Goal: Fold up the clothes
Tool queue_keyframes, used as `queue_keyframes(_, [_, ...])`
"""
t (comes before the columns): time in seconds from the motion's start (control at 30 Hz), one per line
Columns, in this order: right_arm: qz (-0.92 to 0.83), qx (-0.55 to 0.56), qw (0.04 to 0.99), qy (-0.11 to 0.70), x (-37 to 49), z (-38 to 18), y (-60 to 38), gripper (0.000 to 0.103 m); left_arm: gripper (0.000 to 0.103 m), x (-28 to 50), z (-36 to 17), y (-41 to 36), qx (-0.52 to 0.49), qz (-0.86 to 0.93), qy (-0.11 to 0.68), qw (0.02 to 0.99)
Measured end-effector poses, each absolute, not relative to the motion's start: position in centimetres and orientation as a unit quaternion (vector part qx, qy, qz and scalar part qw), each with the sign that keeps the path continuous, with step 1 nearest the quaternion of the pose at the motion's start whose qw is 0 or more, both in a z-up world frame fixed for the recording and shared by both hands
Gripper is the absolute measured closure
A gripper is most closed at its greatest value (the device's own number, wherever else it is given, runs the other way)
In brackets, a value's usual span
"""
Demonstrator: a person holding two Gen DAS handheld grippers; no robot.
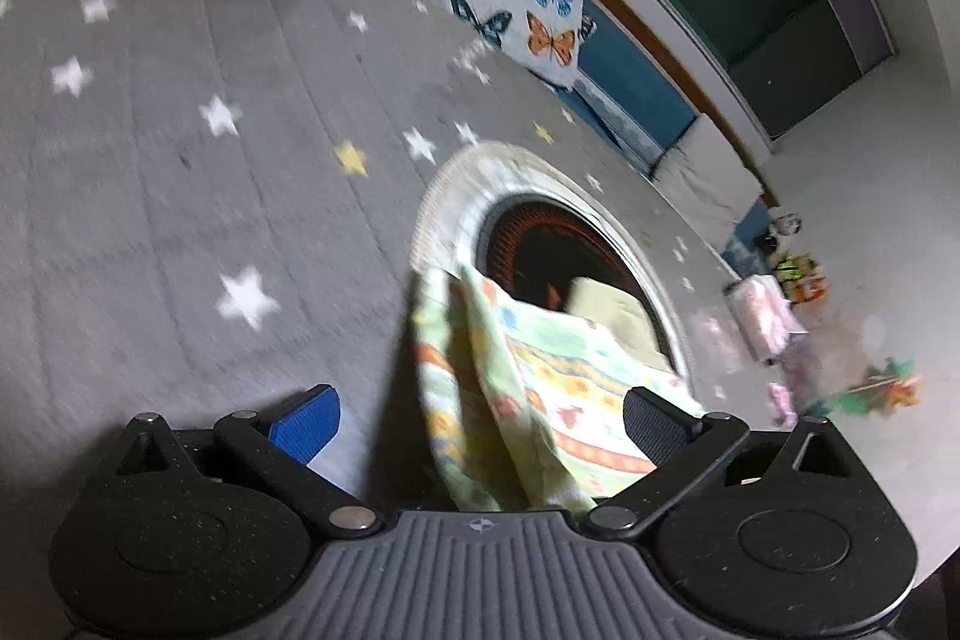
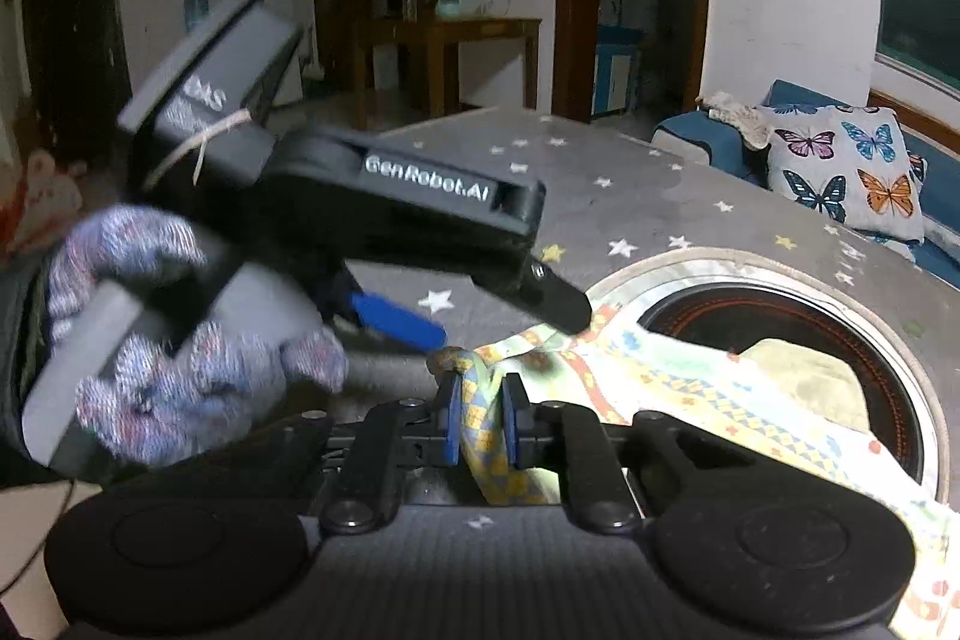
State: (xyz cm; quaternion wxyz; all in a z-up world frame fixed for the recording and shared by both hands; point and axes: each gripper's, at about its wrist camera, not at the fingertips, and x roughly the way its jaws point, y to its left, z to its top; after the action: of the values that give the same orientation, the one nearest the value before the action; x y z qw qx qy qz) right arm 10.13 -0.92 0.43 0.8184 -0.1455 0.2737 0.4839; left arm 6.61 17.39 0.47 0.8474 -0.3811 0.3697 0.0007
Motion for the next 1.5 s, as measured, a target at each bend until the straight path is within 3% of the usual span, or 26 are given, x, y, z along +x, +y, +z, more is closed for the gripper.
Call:
queue_keyframes(0.07, [0.487, -0.139, 0.818, 0.272, 10.0, 0.7, -1.4, 0.091, 0.012, 6.9, 0.2, 16.9, -0.402, -0.016, 0.373, 0.836])
queue_keyframes(0.13, [0.49, -0.135, 0.818, 0.271, 9.8, 0.8, -1.8, 0.091, 0.025, 7.2, -0.1, 16.4, -0.416, -0.026, 0.374, 0.829])
queue_keyframes(0.17, [0.491, -0.134, 0.817, 0.271, 9.8, 0.7, -1.9, 0.091, 0.038, 7.3, -0.3, 16.3, -0.422, -0.029, 0.376, 0.824])
queue_keyframes(0.2, [0.493, -0.133, 0.816, 0.271, 9.8, 0.6, -1.9, 0.091, 0.057, 7.5, -0.6, 16.3, -0.428, -0.031, 0.378, 0.82])
queue_keyframes(0.27, [0.497, -0.131, 0.813, 0.275, 9.8, 0.3, -2.0, 0.09, 0.082, 7.7, -1.0, 16.2, -0.432, -0.029, 0.384, 0.816])
queue_keyframes(0.3, [0.497, -0.129, 0.813, 0.276, 9.9, 0.3, -2.1, 0.09, 0.088, 7.8, -1.2, 16.2, -0.431, -0.026, 0.386, 0.815])
queue_keyframes(0.77, [0.323, -0.058, 0.88, 0.344, 17.1, -2.3, -13.0, 0.086, 0.091, 7.5, -1.0, 15.7, -0.4, -0.014, 0.384, 0.832])
queue_keyframes(0.83, [0.303, -0.041, 0.886, 0.35, 18.1, -3.1, -14.7, 0.094, 0.091, 7.5, -1.0, 15.6, -0.396, -0.013, 0.385, 0.834])
queue_keyframes(0.9, [0.291, -0.035, 0.892, 0.345, 18.2, -2.9, -15.6, 0.093, 0.091, 7.5, -0.9, 15.5, -0.391, -0.014, 0.384, 0.837])
queue_keyframes(0.97, [0.267, -0.046, 0.902, 0.337, 18.3, -2.8, -16.2, 0.083, 0.091, 7.6, -0.8, 15.4, -0.386, -0.013, 0.383, 0.839])
queue_keyframes(1.1, [0.222, -0.034, 0.915, 0.335, 19.4, -3.4, -18.2, 0.077, 0.091, 7.7, -0.7, 15.2, -0.378, -0.012, 0.384, 0.842])
queue_keyframes(1.23, [0.191, -0.017, 0.921, 0.339, 20.2, -3.9, -19.3, 0.062, 0.091, 7.8, -0.7, 15.2, -0.371, -0.011, 0.386, 0.845])
queue_keyframes(1.5, [0.169, 0.017, 0.925, 0.339, 21.2, -4.7, -19.8, 0.06, 0.091, 7.9, -0.4, 14.9, -0.354, -0.008, 0.384, 0.852])
